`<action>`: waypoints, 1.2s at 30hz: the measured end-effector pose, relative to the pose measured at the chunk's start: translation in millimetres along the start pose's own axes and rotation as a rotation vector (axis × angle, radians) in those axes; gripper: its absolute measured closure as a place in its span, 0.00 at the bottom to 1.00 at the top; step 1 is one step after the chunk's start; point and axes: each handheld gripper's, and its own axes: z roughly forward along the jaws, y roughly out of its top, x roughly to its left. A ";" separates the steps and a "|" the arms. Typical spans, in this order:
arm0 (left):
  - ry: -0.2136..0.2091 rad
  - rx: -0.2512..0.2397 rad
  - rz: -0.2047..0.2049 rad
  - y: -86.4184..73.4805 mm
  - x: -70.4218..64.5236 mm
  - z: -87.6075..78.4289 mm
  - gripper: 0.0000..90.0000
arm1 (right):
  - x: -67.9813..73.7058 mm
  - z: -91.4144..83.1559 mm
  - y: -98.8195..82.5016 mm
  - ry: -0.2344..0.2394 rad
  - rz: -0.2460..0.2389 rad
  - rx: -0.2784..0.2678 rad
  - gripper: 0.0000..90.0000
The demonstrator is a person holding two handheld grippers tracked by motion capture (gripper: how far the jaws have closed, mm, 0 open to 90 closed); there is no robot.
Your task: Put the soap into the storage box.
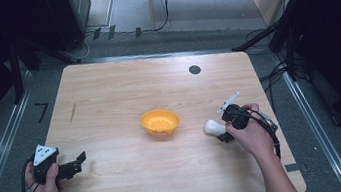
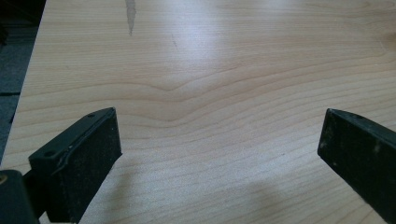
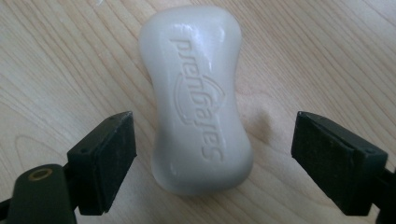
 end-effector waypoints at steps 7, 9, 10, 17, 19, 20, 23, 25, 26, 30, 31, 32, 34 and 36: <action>-0.001 0.003 0.000 0.1 0.3 0.0 0.00 | 2.7 7.4 11.0 0.021 -0.011 0.017 0.26; -0.001 0.002 0.000 0.2 0.4 0.0 0.00 | 3.2 9.0 13.4 0.025 -0.009 0.023 0.28; -0.001 0.002 0.000 0.2 0.4 0.0 0.00 | 3.2 9.0 13.4 0.025 -0.009 0.023 0.28; -0.005 0.001 0.000 0.2 0.6 0.1 0.00 | 3.6 14.5 19.5 0.032 -0.013 0.053 0.39; -0.006 0.002 -0.001 0.2 0.6 0.2 0.00 | 3.6 16.7 20.7 0.032 -0.013 0.066 0.42; -0.004 0.000 -0.001 0.3 0.6 0.1 0.00 | 3.9 17.2 21.6 0.019 -0.016 0.069 0.45; -0.005 0.000 -0.004 0.4 0.7 0.3 0.00 | 2.4 16.6 21.5 0.016 -0.019 0.060 0.51; -0.005 0.000 -0.006 0.4 0.7 0.4 0.00 | 2.4 16.1 21.4 0.016 -0.025 0.057 0.55; -0.005 0.000 -0.006 0.4 0.7 0.4 0.00 | 2.4 16.1 21.4 0.016 -0.025 0.057 0.55; -0.005 0.000 -0.007 0.4 0.7 0.4 0.00 | 2.2 15.6 20.6 0.025 -0.045 0.057 0.56; -0.006 -0.001 -0.007 0.4 0.7 0.5 0.00 | 2.1 15.4 20.5 0.023 -0.055 0.056 0.56; -0.006 -0.001 -0.007 0.4 0.7 0.5 0.00 | 2.1 15.4 20.5 0.023 -0.055 0.056 0.56; -0.006 0.000 -0.008 0.5 0.8 0.5 0.00 | 2.1 15.3 20.6 0.026 -0.064 0.057 0.56; -0.007 0.000 -0.010 0.5 1.0 0.7 0.00 | 2.2 14.6 20.7 0.041 -0.062 0.059 0.56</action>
